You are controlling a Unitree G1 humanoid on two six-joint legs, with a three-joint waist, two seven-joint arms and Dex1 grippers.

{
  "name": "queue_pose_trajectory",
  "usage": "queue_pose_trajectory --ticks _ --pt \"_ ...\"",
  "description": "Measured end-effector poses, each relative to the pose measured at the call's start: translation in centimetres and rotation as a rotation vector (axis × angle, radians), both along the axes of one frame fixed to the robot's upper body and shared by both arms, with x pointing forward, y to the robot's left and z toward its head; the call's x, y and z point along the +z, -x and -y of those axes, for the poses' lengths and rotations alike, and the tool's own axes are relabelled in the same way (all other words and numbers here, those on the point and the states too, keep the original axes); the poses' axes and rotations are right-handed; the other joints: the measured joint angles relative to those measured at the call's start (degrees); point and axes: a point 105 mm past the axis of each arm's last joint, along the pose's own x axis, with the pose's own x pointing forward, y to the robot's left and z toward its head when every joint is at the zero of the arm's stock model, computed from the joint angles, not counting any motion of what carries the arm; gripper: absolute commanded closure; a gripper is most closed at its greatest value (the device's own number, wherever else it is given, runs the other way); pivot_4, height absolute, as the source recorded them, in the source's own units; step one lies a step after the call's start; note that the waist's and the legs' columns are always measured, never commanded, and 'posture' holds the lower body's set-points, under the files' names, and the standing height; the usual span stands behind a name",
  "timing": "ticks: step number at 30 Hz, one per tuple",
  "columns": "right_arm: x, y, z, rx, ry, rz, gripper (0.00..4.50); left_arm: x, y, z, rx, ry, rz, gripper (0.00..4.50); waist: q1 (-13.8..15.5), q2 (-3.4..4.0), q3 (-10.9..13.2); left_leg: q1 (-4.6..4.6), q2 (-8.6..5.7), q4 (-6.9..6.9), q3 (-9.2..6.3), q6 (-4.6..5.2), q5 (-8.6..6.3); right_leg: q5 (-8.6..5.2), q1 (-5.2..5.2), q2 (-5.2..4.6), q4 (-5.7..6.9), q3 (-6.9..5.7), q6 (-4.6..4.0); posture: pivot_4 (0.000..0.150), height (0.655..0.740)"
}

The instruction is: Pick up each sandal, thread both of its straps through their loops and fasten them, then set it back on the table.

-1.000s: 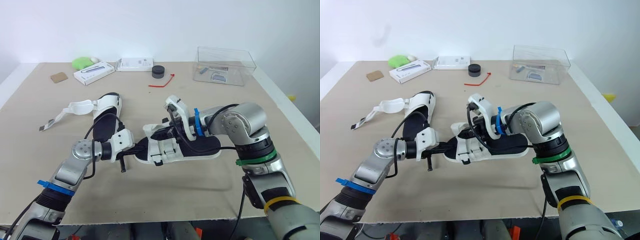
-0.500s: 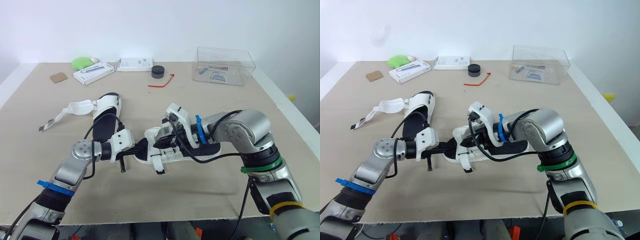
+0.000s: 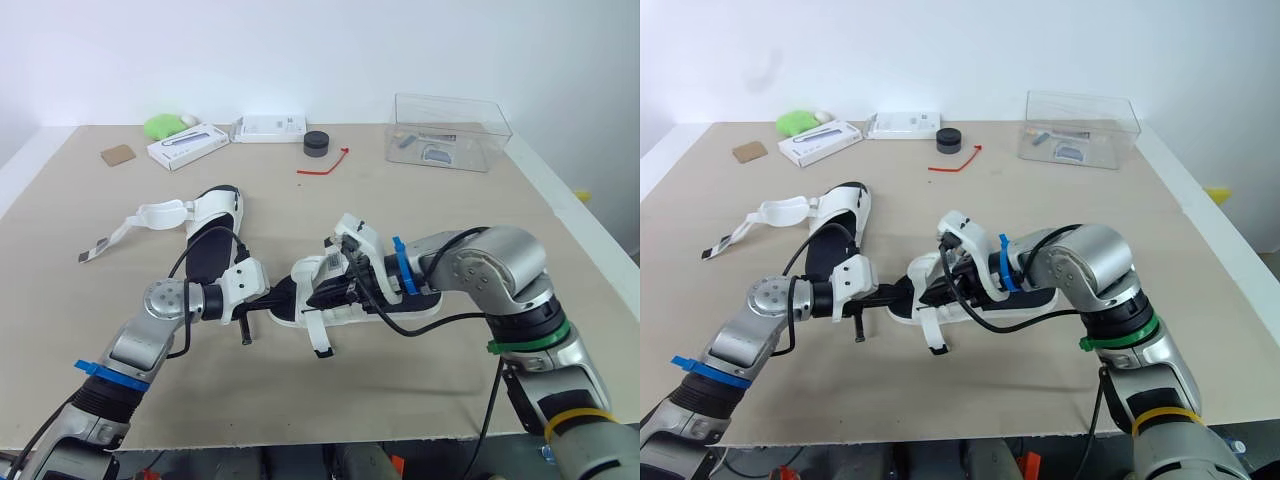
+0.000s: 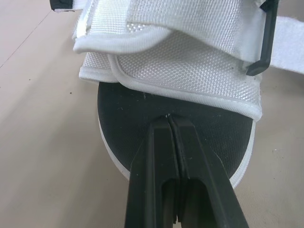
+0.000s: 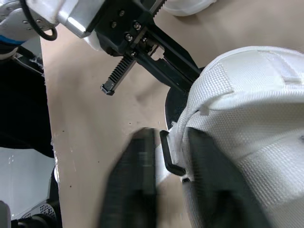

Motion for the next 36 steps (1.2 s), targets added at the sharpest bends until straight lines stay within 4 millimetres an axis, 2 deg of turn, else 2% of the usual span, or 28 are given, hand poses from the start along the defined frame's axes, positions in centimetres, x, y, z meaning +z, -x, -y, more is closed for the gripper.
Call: queue_pose_trajectory --ticks 3,4,8,11,14,18,28,32,36 --pt "2.3 0.5 1.6 0.032 -0.056 0.020 0.60 0.0 0.0 -0.1 -0.002 -0.003 -0.002 4.50 0.0 0.00 0.0 0.02 0.00 -0.01 0.00 0.02 -0.02 -0.01 0.01 0.01 -0.01 0.01 -0.01 0.150 0.7261" --pt "2.6 0.7 1.8 0.043 -0.060 0.019 0.42 -0.1 0.1 -0.1 -0.002 -0.005 -0.003 4.50 0.0 0.00 0.0 0.03 0.00 -0.02 0.00 0.03 -0.02 -0.01 0.02 0.02 -0.01 0.01 -0.01 0.150 0.7261" --pt "2.5 4.0 2.7 0.173 -0.067 -0.106 0.42 -0.1 -0.1 -0.2 -0.003 -0.007 -0.005 4.50 0.1 -0.01 0.0 0.07 0.02 -0.03 -0.07 0.03 -0.02 -0.10 0.05 0.04 0.00 -0.04 0.07 0.150 0.7261" --pt "0.4 4.7 2.7 0.171 -0.034 -0.161 0.42 0.0 -0.1 -0.2 -0.008 -0.009 -0.007 4.50 0.0 -0.01 0.0 0.11 0.02 -0.01 -0.02 0.02 -0.01 -0.10 0.07 0.04 0.01 0.01 0.08 0.150 0.7261" --pt "-2.0 4.5 2.0 0.125 -0.008 -0.196 0.42 0.1 -0.2 -0.1 -0.009 -0.007 -0.006 4.50 0.0 0.00 0.0 0.11 0.01 0.02 -0.03 -0.02 0.05 -0.06 0.08 0.04 0.04 0.00 0.12 0.150 0.7261" --pt "-3.6 3.4 2.3 0.036 0.019 -0.202 0.42 0.1 -0.2 0.0 -0.013 -0.007 -0.007 4.50 0.1 -0.01 0.0 0.09 0.00 0.02 -0.01 -0.02 0.05 -0.07 0.07 0.03 0.03 0.01 0.13 0.150 0.7261" --pt "-4.5 2.1 1.0 -0.006 0.014 -0.208 0.42 -0.1 -0.3 -0.2 -0.002 -0.010 -0.011 4.50 0.0 -0.01 0.0 0.15 0.01 0.03 -0.02 0.02 0.13 0.06 0.08 0.08 0.05 0.01 0.08 0.150 0.7261" --pt "-4.5 1.0 0.8 -0.035 0.011 -0.185 1.69 -0.1 -0.4 -0.4 0.006 -0.012 -0.009 4.50 0.0 0.00 0.0 0.15 0.02 0.03 -0.02 0.02 0.14 0.07 0.07 0.11 0.05 0.02 0.07 0.150 0.7261" --pt "-4.4 0.6 0.3 -0.024 0.016 -0.163 3.64 0.1 -0.4 -0.3 0.003 -0.011 -0.004 4.50 0.0 0.00 0.0 0.10 0.02 0.02 -0.03 0.02 0.14 0.05 0.05 0.10 0.05 0.03 0.06 0.150 0.7261"
